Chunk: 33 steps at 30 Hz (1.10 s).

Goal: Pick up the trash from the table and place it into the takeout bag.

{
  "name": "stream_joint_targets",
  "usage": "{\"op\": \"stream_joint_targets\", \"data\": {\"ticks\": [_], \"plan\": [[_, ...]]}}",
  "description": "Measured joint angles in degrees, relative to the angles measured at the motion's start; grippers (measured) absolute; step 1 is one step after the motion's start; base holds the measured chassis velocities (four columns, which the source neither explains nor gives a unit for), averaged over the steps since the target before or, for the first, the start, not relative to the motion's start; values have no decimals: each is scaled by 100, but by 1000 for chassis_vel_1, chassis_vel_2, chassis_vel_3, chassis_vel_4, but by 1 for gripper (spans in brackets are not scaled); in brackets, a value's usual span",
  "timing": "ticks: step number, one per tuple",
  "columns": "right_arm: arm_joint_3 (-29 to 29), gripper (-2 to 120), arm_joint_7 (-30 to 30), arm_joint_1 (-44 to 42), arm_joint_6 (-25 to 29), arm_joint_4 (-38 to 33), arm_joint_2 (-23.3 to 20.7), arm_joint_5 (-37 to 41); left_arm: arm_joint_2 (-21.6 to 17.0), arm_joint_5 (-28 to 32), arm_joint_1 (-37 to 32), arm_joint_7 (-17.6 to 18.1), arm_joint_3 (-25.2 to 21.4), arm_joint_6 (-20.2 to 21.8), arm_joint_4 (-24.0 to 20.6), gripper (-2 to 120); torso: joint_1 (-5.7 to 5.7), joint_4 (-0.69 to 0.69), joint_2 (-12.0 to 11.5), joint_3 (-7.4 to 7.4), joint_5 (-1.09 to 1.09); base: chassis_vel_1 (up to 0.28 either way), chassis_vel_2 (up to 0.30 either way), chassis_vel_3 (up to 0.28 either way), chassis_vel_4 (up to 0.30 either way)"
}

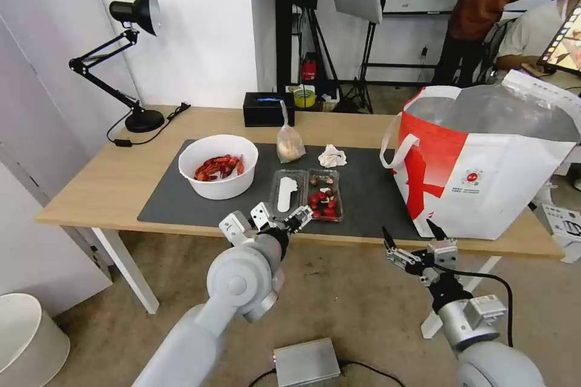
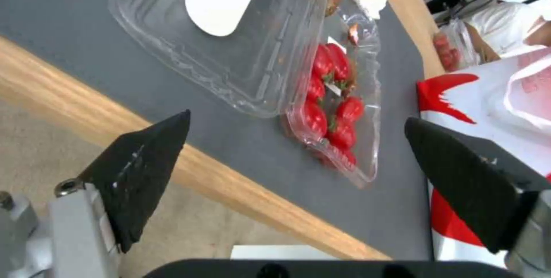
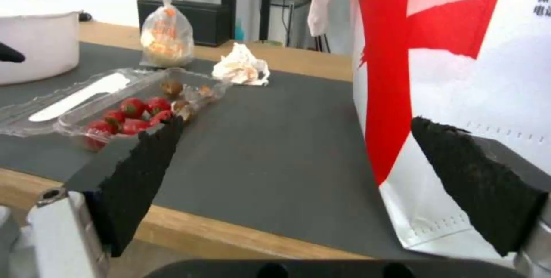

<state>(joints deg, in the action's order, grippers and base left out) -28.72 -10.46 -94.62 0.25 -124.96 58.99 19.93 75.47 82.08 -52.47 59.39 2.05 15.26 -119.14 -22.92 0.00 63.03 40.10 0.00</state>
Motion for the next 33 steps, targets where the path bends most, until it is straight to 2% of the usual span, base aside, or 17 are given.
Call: {"op": "stream_joint_targets", "data": {"ticks": [3, 33], "plan": [[55, 100, 1, 3, 21, 30, 55, -39, 79, 46, 140, 151, 47, -7, 132, 100, 0, 0, 0, 0, 0, 0, 0, 0, 0], [112, 100, 4, 88, 63, 128, 109, -51, 345, 167, 622, 524, 236, -101, 642, 100, 0, 0, -1, 0, 0, 0, 0, 0, 0]]}}
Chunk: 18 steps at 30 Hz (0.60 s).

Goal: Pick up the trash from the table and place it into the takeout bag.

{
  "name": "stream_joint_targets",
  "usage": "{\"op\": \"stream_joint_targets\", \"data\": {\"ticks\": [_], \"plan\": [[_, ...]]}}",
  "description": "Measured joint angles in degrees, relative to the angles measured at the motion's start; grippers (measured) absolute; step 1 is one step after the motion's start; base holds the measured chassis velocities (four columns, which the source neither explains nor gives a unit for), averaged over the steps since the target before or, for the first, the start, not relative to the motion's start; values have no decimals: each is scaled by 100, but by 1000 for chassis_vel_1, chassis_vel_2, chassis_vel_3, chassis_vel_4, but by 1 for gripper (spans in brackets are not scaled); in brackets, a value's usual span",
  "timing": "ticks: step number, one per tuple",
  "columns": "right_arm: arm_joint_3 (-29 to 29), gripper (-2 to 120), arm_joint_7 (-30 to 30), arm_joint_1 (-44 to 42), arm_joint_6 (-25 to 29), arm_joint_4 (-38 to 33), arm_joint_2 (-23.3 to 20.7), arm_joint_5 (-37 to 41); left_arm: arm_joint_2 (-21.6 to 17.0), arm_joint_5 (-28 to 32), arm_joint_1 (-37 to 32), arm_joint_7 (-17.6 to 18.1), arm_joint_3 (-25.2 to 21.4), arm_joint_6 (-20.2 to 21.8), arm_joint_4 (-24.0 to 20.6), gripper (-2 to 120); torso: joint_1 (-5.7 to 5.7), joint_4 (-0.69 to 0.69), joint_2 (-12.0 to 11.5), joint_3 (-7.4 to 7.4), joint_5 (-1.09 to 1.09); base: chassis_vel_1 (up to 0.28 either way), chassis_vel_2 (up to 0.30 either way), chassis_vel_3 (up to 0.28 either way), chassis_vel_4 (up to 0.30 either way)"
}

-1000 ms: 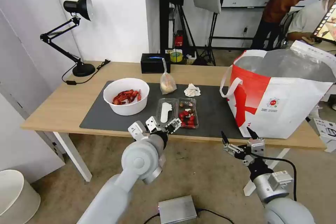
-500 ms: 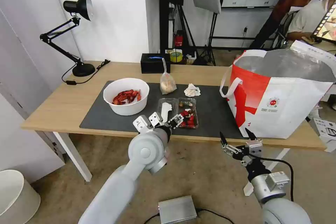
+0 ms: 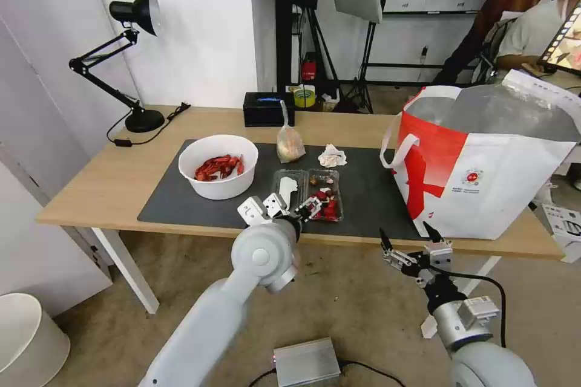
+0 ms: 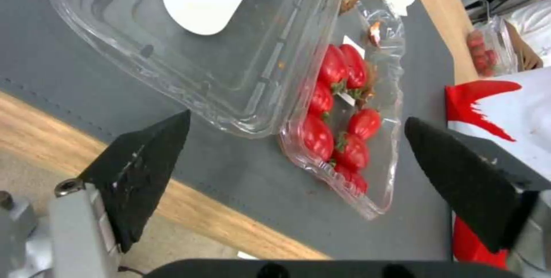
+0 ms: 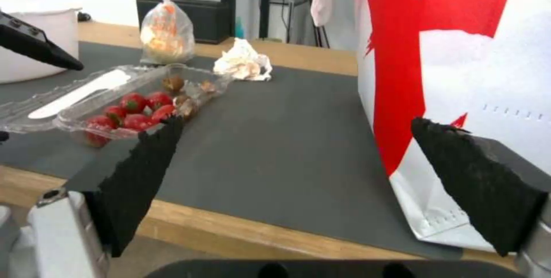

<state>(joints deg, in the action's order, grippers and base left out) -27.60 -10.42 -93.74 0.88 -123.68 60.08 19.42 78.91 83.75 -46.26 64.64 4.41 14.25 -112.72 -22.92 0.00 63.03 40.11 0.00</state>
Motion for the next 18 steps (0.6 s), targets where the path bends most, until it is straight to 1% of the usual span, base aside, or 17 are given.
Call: {"op": "stream_joint_targets", "data": {"ticks": [10, 18], "plan": [[1, 100, -1, -9, 27, 12, 19, -1, 133, 15, 157, 66, 93, -10, 164, 100, 0, 0, 0, 0, 0, 0, 0, 0, 0], [0, 100, -1, -14, 41, 15, 20, 0, 192, 5, 144, 70, 118, -10, 193, 100, 0, 0, 0, 0, 0, 0, 0, 0, 0]]}}
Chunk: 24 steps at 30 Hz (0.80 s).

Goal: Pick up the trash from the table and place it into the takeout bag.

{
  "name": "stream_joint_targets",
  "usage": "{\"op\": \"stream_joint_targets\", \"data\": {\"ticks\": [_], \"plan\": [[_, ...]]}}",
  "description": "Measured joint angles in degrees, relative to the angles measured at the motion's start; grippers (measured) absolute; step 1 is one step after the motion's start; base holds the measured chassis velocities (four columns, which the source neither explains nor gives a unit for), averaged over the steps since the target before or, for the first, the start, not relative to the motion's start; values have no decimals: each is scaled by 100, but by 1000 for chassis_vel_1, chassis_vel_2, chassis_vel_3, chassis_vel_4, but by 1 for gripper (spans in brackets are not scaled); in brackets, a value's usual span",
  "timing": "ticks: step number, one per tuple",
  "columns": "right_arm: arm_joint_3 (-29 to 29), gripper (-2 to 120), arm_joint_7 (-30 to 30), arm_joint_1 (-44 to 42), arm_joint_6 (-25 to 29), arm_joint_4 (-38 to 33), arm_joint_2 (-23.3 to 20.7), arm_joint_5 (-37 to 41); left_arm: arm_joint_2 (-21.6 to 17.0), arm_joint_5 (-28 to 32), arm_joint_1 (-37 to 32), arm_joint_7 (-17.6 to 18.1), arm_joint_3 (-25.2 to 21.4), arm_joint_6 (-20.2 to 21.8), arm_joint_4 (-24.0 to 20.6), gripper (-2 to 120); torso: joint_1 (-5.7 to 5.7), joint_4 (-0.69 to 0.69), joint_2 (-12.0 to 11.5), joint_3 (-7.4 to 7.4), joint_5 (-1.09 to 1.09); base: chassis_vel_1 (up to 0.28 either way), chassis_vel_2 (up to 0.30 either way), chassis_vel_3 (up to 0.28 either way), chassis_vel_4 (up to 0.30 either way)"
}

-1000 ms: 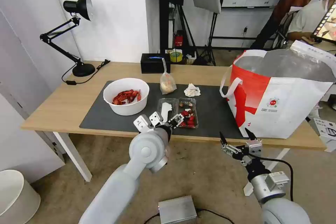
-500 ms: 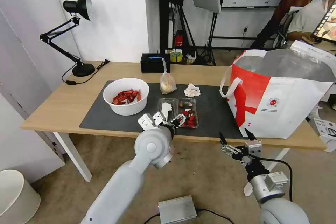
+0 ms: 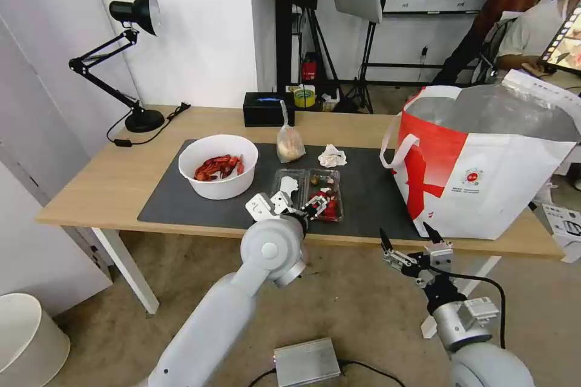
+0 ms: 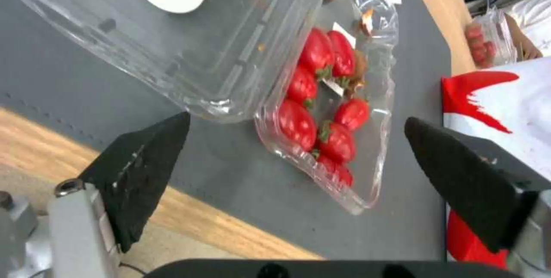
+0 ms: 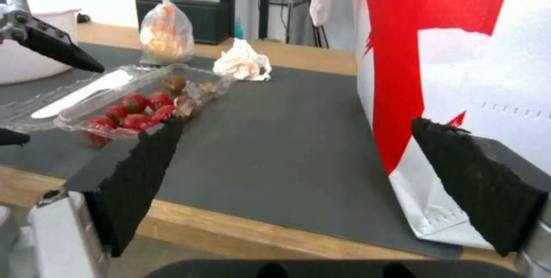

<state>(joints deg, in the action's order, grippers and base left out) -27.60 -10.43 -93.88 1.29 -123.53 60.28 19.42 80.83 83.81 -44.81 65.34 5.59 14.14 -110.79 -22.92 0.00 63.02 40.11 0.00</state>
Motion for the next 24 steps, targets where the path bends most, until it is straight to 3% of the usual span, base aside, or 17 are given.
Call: {"op": "stream_joint_targets", "data": {"ticks": [24], "plan": [[85, 100, 1, -54, 9, 11, 57, -72, 59, -5, 37, 134, -13, -117, 93, 100, 0, 0, 0, 0, 0, 0, 0, 0, 0]]}}
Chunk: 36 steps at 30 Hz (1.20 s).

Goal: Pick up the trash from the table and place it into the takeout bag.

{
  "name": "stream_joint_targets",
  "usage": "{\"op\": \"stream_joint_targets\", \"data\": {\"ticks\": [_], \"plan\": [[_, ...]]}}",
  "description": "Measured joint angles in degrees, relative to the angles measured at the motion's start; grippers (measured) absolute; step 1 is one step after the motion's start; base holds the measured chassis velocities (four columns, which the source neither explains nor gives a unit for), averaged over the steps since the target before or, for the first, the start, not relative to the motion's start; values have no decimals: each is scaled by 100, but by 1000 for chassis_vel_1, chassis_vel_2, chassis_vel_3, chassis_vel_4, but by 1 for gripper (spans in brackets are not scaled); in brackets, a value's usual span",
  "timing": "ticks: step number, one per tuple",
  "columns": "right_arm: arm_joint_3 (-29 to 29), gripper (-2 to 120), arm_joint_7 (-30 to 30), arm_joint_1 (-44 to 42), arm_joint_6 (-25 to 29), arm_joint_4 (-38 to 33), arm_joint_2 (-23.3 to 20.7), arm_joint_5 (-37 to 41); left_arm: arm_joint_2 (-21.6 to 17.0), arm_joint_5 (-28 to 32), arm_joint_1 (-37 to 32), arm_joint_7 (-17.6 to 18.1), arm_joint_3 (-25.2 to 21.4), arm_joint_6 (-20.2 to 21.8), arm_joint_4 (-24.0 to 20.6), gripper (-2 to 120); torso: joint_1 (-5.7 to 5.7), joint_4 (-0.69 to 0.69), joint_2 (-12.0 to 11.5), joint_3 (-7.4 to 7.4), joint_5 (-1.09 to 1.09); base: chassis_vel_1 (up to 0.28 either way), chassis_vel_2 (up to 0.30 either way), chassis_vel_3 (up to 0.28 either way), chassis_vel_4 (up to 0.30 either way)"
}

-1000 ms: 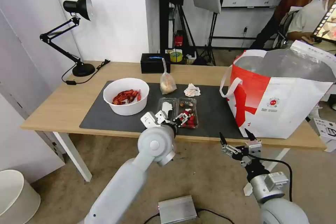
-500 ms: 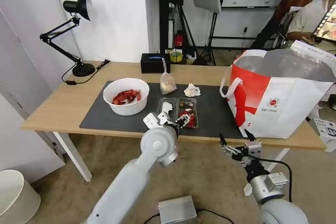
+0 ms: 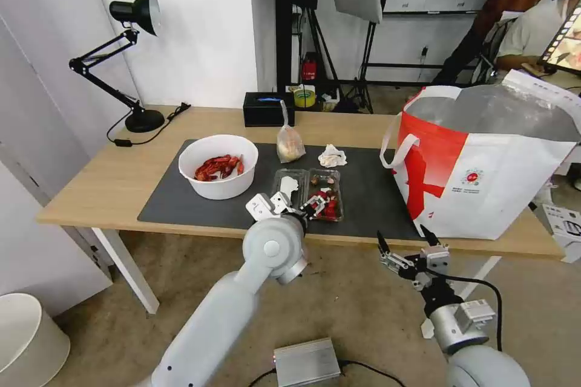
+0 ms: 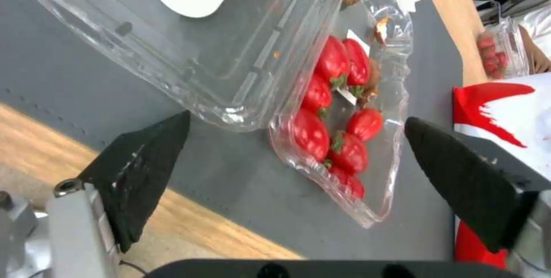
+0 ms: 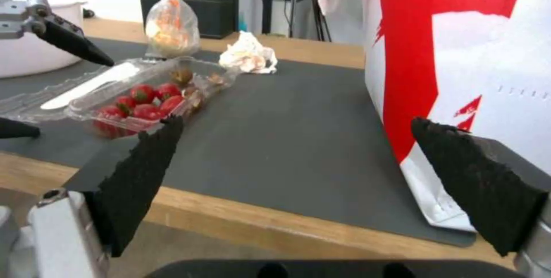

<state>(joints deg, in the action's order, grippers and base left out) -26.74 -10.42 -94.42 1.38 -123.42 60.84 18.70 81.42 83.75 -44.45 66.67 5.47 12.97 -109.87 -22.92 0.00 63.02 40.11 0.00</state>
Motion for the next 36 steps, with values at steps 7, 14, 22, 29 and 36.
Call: {"op": "stream_joint_targets", "data": {"ticks": [7, 14, 22, 29, 36], "plan": [[3, 100, 11, -35, 45, -3, 36, -48, 32, 13, 1, 29, -10, -35, -27, 100, 0, 0, 0, 0, 0, 0, 0, 0, 0], [37, 100, 24, -55, 70, -2, 98, -107, 21, 15, 10, 38, -49, -61, -26, 100, 0, 0, 0, 0, 0, 0, 0, 0, 0], [40, 100, 29, -61, 84, -2, 108, -121, 24, -4, 11, 34, -74, -79, 48, 100, 0, 0, 0, 0, 0, 0, 0, 0, 0], [36, 100, 37, -105, 138, 1, 162, -160, 35, -10, 27, 36, -77, -114, 50, 100, 0, 0, 0, 0, 0, 0, 0, 0, 0], [35, 100, 46, -118, 159, 4, 191, -195, 54, -26, 0, 30, -90, -178, 9, 100, 0, 0, 0, 0, 0, 0, 0, 0, 0]]}}
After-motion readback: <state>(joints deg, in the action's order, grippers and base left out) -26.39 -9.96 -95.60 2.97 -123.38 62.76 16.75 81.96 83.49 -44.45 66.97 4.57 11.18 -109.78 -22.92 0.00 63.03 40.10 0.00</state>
